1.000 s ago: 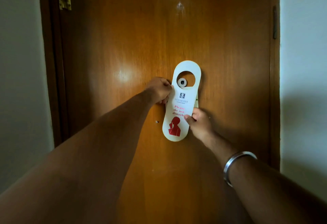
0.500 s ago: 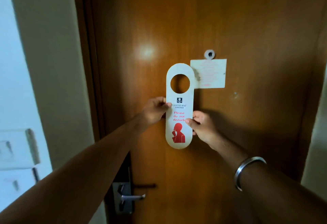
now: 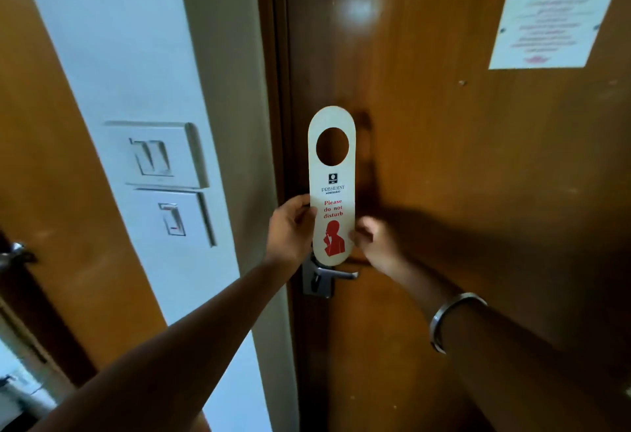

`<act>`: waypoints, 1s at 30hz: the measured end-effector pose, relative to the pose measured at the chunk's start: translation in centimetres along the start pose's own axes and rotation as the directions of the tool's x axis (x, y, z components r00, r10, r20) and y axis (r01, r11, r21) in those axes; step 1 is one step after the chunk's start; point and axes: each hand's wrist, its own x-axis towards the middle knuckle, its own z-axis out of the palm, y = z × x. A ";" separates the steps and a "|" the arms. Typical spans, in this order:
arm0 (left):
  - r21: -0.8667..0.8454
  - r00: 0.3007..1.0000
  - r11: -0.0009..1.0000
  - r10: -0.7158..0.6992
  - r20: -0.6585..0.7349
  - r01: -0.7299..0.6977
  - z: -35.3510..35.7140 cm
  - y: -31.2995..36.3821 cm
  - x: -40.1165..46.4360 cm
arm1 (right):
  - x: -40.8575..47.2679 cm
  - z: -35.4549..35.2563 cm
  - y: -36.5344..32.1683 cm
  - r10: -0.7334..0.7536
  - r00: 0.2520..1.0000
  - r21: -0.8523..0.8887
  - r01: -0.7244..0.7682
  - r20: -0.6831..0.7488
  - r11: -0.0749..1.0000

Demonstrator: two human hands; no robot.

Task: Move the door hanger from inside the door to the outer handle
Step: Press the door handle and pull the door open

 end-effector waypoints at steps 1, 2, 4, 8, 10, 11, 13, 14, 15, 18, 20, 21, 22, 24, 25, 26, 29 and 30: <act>0.053 1.000 0.998 0.026 -0.012 -0.026 -0.8 0.0 -0.3 | -0.2 1.4 0.1 0.017 0.998 -0.011 -0.016 0.067 1.000; 0.121 0.999 0.992 0.041 -0.028 -0.038 -1.9 -0.1 -0.6 | -0.4 3.2 0.1 0.027 0.992 -0.046 -0.021 0.124 0.999; 0.227 0.995 0.973 0.064 -0.074 -0.046 -3.7 -0.1 -1.2 | -0.6 5.9 0.3 0.059 0.987 -0.216 -0.025 0.150 0.976; 0.321 0.991 0.940 0.131 -0.020 -0.117 -4.9 -0.2 -2.4 | -1.5 9.6 1.3 0.198 0.975 -0.508 -0.120 0.103 0.853; 0.327 0.989 0.935 0.146 -0.006 -0.136 -5.3 -0.3 -3.0 | -2.1 10.8 2.0 0.164 0.985 -0.640 -0.091 0.056 0.763; 0.325 0.989 0.935 0.150 0.000 -0.142 -5.4 -0.3 -3.1 | -2.2 11.2 2.2 0.138 0.990 -0.686 -0.080 0.029 0.723; 0.314 0.989 0.938 0.150 0.017 -0.147 -5.9 -0.3 -3.8 | -2.6 11.8 2.7 0.118 0.993 -0.742 -0.068 0.015 0.667; 0.303 0.989 0.941 0.150 0.022 -0.149 -6.2 -0.2 -4.3 | -2.8 12.0 3.0 0.115 0.993 -0.757 -0.054 0.028 0.651; 0.285 0.989 0.947 0.147 0.022 -0.147 -6.6 -0.1 -4.8 | -2.9 12.2 3.3 0.124 0.991 -0.756 -0.049 0.042 0.652; 0.264 0.987 0.951 0.159 0.027 -0.161 -8.4 0.3 -5.8 | -3.0 12.4 4.2 0.180 0.981 -0.669 -0.091 0.065 0.738; 0.274 0.984 0.945 0.174 0.033 -0.177 -9.7 0.5 -6.3 | -3.0 12.2 4.7 0.204 0.973 -0.636 -0.092 0.105 0.766; 0.260 0.986 0.951 0.166 0.024 -0.166 -10.3 0.5 -6.5 | -3.1 12.1 4.9 0.212 0.970 -0.641 -0.088 0.119 0.763; 0.248 0.988 0.957 0.153 0.013 -0.151 -10.8 0.5 -7.0 | -3.2 12.1 5.0 0.214 0.968 -0.648 -0.081 0.129 0.757; 0.251 0.991 0.959 0.133 -0.004 -0.128 -11.7 0.3 -8.2 | -3.7 12.0 5.0 0.214 0.966 -0.660 -0.068 0.142 0.748; 0.259 0.992 0.958 0.126 -0.008 -0.119 -12.2 0.0 -9.0 | -4.1 12.0 4.9 0.215 0.965 -0.665 -0.061 0.153 0.744; 0.261 0.994 0.960 0.111 -0.014 -0.103 -12.7 -0.3 -9.9 | -4.5 11.8 4.8 0.211 0.963 -0.671 -0.046 0.166 0.740; 0.259 0.998 0.966 0.041 -0.051 -0.026 -14.6 -1.4 -13.1 | -5.9 10.9 4.2 0.232 0.949 -0.669 -0.031 0.214 0.743; 0.281 0.998 0.960 0.035 -0.061 -0.016 -15.3 -1.7 -14.1 | -6.5 10.6 3.9 0.237 0.944 -0.662 -0.028 0.228 0.749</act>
